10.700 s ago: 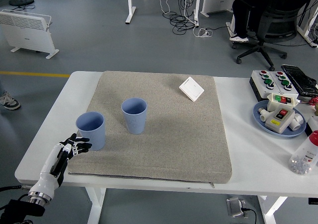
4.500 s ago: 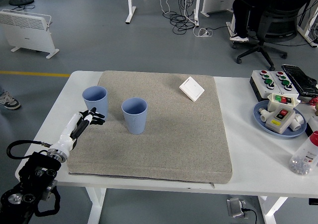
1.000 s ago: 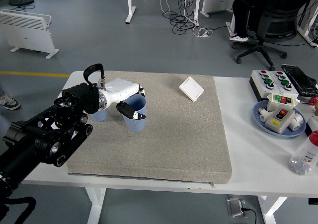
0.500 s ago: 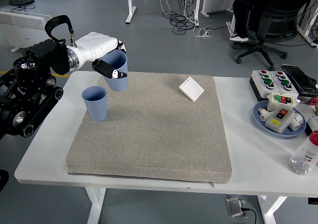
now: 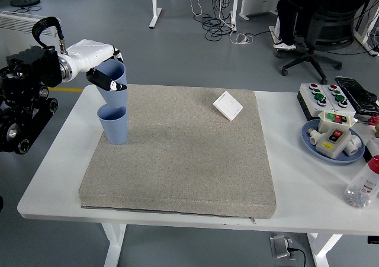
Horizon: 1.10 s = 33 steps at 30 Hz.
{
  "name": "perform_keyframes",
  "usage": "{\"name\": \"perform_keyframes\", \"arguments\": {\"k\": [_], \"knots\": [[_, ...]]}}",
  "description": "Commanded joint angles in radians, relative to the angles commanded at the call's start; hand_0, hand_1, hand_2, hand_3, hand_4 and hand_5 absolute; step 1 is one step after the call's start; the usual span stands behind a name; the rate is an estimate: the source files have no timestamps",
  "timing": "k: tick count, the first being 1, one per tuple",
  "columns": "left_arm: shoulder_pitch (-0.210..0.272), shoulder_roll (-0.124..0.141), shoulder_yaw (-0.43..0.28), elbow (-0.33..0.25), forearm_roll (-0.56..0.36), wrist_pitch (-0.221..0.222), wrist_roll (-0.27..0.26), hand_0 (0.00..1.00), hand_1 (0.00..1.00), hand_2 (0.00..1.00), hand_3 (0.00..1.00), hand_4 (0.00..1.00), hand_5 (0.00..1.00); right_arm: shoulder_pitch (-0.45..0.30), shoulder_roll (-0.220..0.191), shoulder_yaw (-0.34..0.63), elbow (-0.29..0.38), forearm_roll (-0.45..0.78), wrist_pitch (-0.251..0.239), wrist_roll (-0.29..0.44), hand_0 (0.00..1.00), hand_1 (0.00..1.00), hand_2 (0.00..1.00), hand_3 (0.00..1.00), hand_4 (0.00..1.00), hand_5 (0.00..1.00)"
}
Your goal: Push cup pick cup insert cup
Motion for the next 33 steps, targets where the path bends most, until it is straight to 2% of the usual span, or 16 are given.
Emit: {"name": "perform_keyframes", "arguments": {"k": [15, 21, 33], "knots": [[0.010, -0.004, -0.018, 0.083, 0.000, 0.063, -0.036, 0.242, 0.493, 0.525, 0.498, 0.806, 0.277, 0.015, -0.003, -0.021, 0.000, 0.005, 0.001, -0.002, 0.754, 0.625, 0.646, 0.557, 0.081, 0.464], [0.014, -0.018, -0.022, 0.111, 0.000, 0.092, -0.055, 0.251, 0.496, 0.526, 0.498, 0.799, 0.256, 0.020, -0.003, -0.022, 0.000, 0.004, 0.002, -0.002, 0.754, 0.626, 0.646, 0.557, 0.081, 0.465], [0.011, -0.048, -0.023, 0.166, 0.000, 0.113, -0.070, 0.253, 0.497, 0.533, 0.497, 0.800, 0.261, 0.024, -0.005, -0.027, 0.000, -0.004, 0.003, -0.004, 0.754, 0.626, 0.646, 0.558, 0.082, 0.466]]}}
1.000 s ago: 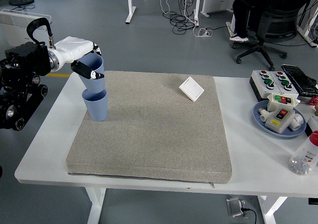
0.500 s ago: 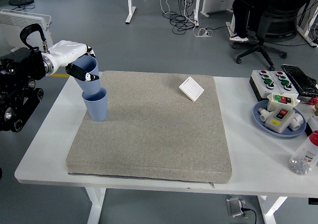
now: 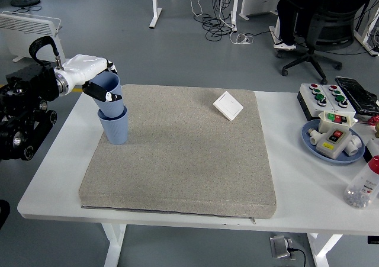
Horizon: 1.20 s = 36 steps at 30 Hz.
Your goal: Push cup pick cup insert cup
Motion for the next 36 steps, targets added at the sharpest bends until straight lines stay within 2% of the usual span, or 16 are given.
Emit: {"name": "perform_keyframes", "arguments": {"k": [11, 12, 17, 18, 23, 24, 29, 30, 35, 36], "knots": [[0.000, -0.010, -0.030, 0.037, 0.000, -0.015, 0.003, 0.252, 0.497, 0.539, 0.505, 0.800, 0.260, 0.002, 0.000, -0.006, 0.000, 0.006, 0.000, 0.002, 0.755, 0.627, 0.647, 0.558, 0.081, 0.467], [0.000, -0.010, -0.032, 0.038, 0.000, -0.016, 0.003, 0.286, 0.525, 0.601, 0.592, 0.817, 0.275, 0.002, 0.000, -0.006, 0.000, 0.006, 0.000, 0.002, 0.755, 0.627, 0.647, 0.557, 0.081, 0.468], [0.001, -0.013, -0.036, 0.038, 0.000, -0.013, -0.001, 0.286, 0.525, 0.601, 0.592, 0.817, 0.275, 0.004, -0.001, -0.008, 0.000, 0.008, 0.000, 0.004, 0.755, 0.627, 0.647, 0.557, 0.081, 0.468], [0.001, -0.013, -0.036, 0.039, 0.000, -0.012, -0.002, 0.521, 0.669, 0.760, 0.792, 0.898, 0.375, 0.004, -0.001, -0.008, 0.000, 0.008, 0.000, 0.004, 0.755, 0.627, 0.647, 0.558, 0.081, 0.468], [0.003, -0.015, -0.040, 0.041, 0.000, -0.020, 0.001, 0.521, 0.669, 0.760, 0.792, 0.898, 0.375, 0.005, -0.001, -0.009, 0.000, 0.009, 0.001, 0.004, 0.755, 0.627, 0.647, 0.558, 0.081, 0.468], [0.003, -0.015, -0.041, 0.044, 0.000, -0.021, 0.003, 0.729, 0.801, 0.924, 0.900, 0.947, 0.454, 0.005, -0.001, -0.008, 0.000, 0.010, 0.001, 0.004, 0.755, 0.627, 0.648, 0.557, 0.081, 0.469], [0.005, -0.017, -0.046, 0.050, 0.000, -0.019, 0.006, 0.729, 0.801, 0.924, 0.900, 0.947, 0.454, 0.005, -0.002, -0.009, 0.000, 0.010, 0.001, 0.004, 0.755, 0.627, 0.648, 0.557, 0.081, 0.469], [0.005, -0.017, -0.046, 0.050, 0.000, -0.017, 0.008, 0.823, 0.864, 0.998, 0.979, 0.987, 0.504, 0.006, -0.002, -0.009, 0.000, 0.010, 0.001, 0.004, 0.755, 0.627, 0.648, 0.558, 0.081, 0.468], [0.007, -0.017, -0.047, 0.047, 0.000, -0.007, 0.009, 0.823, 0.864, 0.998, 0.979, 0.987, 0.504, 0.005, -0.002, -0.009, 0.000, 0.011, 0.001, 0.004, 0.755, 0.627, 0.648, 0.558, 0.081, 0.468], [0.007, -0.017, -0.047, 0.046, 0.000, -0.006, 0.009, 0.856, 0.887, 0.998, 0.990, 0.990, 0.516, 0.005, -0.002, -0.009, 0.000, 0.011, 0.001, 0.004, 0.755, 0.627, 0.647, 0.557, 0.082, 0.468]]}}
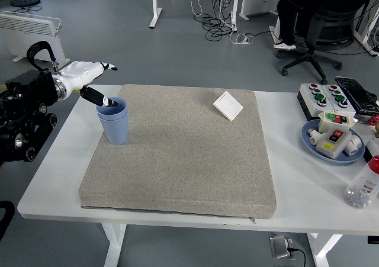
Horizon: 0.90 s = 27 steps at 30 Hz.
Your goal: Push cup pick cup insert cup
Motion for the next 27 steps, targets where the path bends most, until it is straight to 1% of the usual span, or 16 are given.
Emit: {"name": "perform_keyframes", "arguments": {"k": [5, 6, 8, 11, 12, 13, 15, 17, 18, 19, 20, 21, 23, 24, 25, 27], "knots": [[0.006, 0.005, -0.003, -0.018, 0.000, 0.012, 0.002, 0.856, 0.887, 0.998, 0.990, 0.990, 0.516, 0.000, 0.000, 0.002, 0.000, 0.000, 0.000, 0.000, 0.755, 0.627, 0.647, 0.557, 0.082, 0.468], [0.011, 0.009, -0.006, -0.030, 0.000, 0.019, 0.001, 0.849, 0.881, 0.998, 0.985, 0.963, 0.558, -0.001, 0.000, 0.003, 0.000, 0.001, 0.000, 0.000, 0.755, 0.627, 0.648, 0.557, 0.082, 0.468], [0.020, 0.015, -0.012, -0.048, 0.000, 0.028, 0.004, 0.849, 0.881, 0.998, 0.985, 0.963, 0.558, -0.002, 0.000, 0.004, 0.000, 0.002, 0.000, 0.001, 0.755, 0.627, 0.648, 0.557, 0.082, 0.468], [0.051, 0.034, -0.036, -0.111, -0.100, 0.065, 0.025, 0.849, 0.881, 0.998, 0.985, 0.963, 0.558, -0.003, 0.001, 0.006, 0.000, 0.005, -0.001, 0.002, 0.755, 0.627, 0.648, 0.557, 0.082, 0.468], [0.071, 0.042, -0.054, -0.141, -0.139, 0.084, 0.038, 0.777, 0.813, 0.931, 0.872, 0.758, 0.698, -0.004, 0.002, 0.009, 0.000, 0.005, -0.001, 0.002, 0.754, 0.627, 0.647, 0.557, 0.081, 0.467], [0.078, 0.045, -0.061, -0.159, -0.168, 0.090, 0.042, 0.777, 0.813, 0.931, 0.872, 0.758, 0.698, -0.005, 0.002, 0.010, 0.000, 0.005, -0.001, 0.002, 0.754, 0.627, 0.647, 0.557, 0.081, 0.467], [0.115, 0.049, -0.107, -0.217, -0.250, 0.106, 0.068, 0.777, 0.813, 0.931, 0.872, 0.758, 0.698, -0.006, 0.002, 0.012, 0.000, 0.007, -0.001, 0.002, 0.754, 0.627, 0.647, 0.557, 0.081, 0.467], [0.166, 0.048, -0.165, -0.287, -0.341, 0.136, 0.101, 0.777, 0.813, 0.931, 0.872, 0.758, 0.698, -0.008, 0.002, 0.015, 0.000, 0.008, -0.001, 0.002, 0.754, 0.627, 0.647, 0.557, 0.081, 0.467], [0.186, 0.048, -0.185, -0.317, -0.380, 0.146, 0.117, 0.772, 0.800, 0.899, 0.870, 0.701, 0.812, -0.009, 0.003, 0.017, 0.000, 0.007, -0.001, 0.002, 0.755, 0.627, 0.646, 0.557, 0.081, 0.468], [0.203, 0.048, -0.199, -0.345, -0.419, 0.151, 0.127, 0.772, 0.800, 0.899, 0.870, 0.701, 0.812, -0.009, 0.003, 0.019, 0.000, 0.007, -0.001, 0.002, 0.755, 0.627, 0.646, 0.557, 0.081, 0.468], [0.210, 0.048, -0.204, -0.359, -0.465, 0.153, 0.131, 0.772, 0.800, 0.899, 0.870, 0.701, 0.812, -0.009, 0.003, 0.019, 0.000, 0.007, -0.001, 0.002, 0.755, 0.627, 0.646, 0.557, 0.081, 0.468], [0.218, 0.049, -0.210, -0.370, -0.504, 0.154, 0.136, 0.772, 0.800, 0.899, 0.870, 0.701, 0.812, -0.010, 0.004, 0.021, 0.000, 0.006, -0.001, 0.002, 0.755, 0.627, 0.646, 0.557, 0.081, 0.468], [0.286, 0.057, -0.254, -0.448, -0.588, 0.145, 0.173, 0.772, 0.800, 0.899, 0.870, 0.701, 0.812, -0.014, 0.005, 0.028, 0.000, 0.004, -0.001, 0.002, 0.755, 0.627, 0.646, 0.557, 0.081, 0.468], [0.316, 0.059, -0.270, -0.484, -0.627, 0.140, 0.181, 0.788, 0.807, 0.892, 0.868, 0.662, 0.998, -0.015, 0.006, 0.029, 0.000, 0.004, -0.001, 0.002, 0.755, 0.627, 0.646, 0.557, 0.081, 0.467], [0.343, 0.063, -0.287, -0.516, -0.673, 0.129, 0.177, 0.788, 0.807, 0.892, 0.868, 0.662, 0.998, -0.016, 0.006, 0.030, 0.000, 0.003, -0.001, 0.002, 0.755, 0.627, 0.646, 0.557, 0.081, 0.467], [0.413, 0.069, -0.337, -0.583, -0.757, 0.108, 0.155, 0.788, 0.807, 0.892, 0.868, 0.662, 0.998, -0.017, 0.007, 0.033, 0.000, 0.003, -0.001, 0.001, 0.755, 0.627, 0.646, 0.557, 0.081, 0.467]]}}
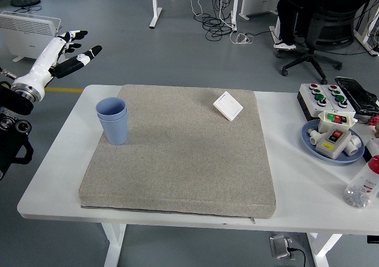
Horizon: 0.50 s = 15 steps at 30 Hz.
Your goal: Push cup pick cup insert cup
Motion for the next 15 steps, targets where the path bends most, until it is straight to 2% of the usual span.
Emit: {"name": "perform_keyframes", "arguments": {"k": [5, 7, 9, 11, 15], "knots": [[0.165, -0.006, -0.098, -0.109, -0.208, 0.005, -0.032, 0.789, 0.806, 0.891, 0.875, 0.659, 0.998, -0.004, 0.002, 0.006, 0.000, 0.000, 0.000, 0.000, 0.754, 0.627, 0.645, 0.557, 0.081, 0.467], [0.248, -0.038, -0.154, -0.167, -0.299, 0.011, -0.025, 0.789, 0.806, 0.891, 0.875, 0.659, 0.998, -0.007, 0.004, 0.010, 0.000, -0.002, 0.000, -0.001, 0.754, 0.627, 0.645, 0.557, 0.081, 0.467], [0.300, -0.050, -0.178, -0.188, -0.377, 0.011, -0.021, 0.794, 0.809, 0.890, 0.876, 0.656, 0.998, -0.008, 0.004, 0.011, 0.000, -0.002, 0.000, -0.001, 0.753, 0.626, 0.644, 0.556, 0.081, 0.467], [0.370, -0.097, -0.232, -0.221, -0.468, 0.011, -0.011, 0.794, 0.809, 0.890, 0.876, 0.656, 0.998, -0.010, 0.006, 0.016, 0.000, -0.007, -0.001, -0.002, 0.753, 0.626, 0.644, 0.556, 0.081, 0.467], [0.461, -0.158, -0.294, -0.246, -0.626, 0.007, -0.010, 0.798, 0.810, 0.890, 0.880, 0.657, 0.998, -0.013, 0.009, 0.031, 0.000, -0.013, -0.002, -0.002, 0.755, 0.626, 0.644, 0.556, 0.081, 0.468]]}}
